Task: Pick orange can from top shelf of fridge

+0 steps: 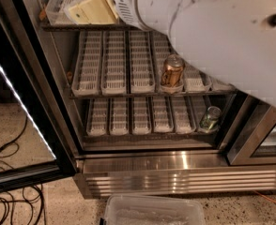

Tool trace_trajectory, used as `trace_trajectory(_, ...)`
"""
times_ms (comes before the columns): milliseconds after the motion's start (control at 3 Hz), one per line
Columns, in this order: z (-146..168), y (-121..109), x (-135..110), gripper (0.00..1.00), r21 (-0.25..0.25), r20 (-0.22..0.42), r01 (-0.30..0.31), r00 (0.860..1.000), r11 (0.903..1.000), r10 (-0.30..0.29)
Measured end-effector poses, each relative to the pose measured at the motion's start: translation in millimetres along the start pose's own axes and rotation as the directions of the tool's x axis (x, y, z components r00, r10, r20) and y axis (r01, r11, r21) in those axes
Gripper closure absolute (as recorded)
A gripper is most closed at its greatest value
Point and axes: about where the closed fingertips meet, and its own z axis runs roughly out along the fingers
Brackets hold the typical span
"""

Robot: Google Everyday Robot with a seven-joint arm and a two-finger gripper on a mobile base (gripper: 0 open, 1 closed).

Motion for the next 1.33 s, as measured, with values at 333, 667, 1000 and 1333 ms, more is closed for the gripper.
trace_trajectory(333,-0.2,0.1,-0.4,0.00,0.000,0.001,0.001,1.000,1.0000,-0.001)
trace_trajectory(667,-8.9,-5.4,2.9,0.00,0.036,0.015,-0.024,1.000,0.9991,0.024)
trace_trajectory(1000,-29.4,-9.7,16.3,0.00,0.103,0.065,-0.144,0.988,0.9842,0.138)
trace_trajectory(1333,-46.8,-1.1,13.0,0.00,0.165,0.164,-0.268,0.956,0.9491,0.242)
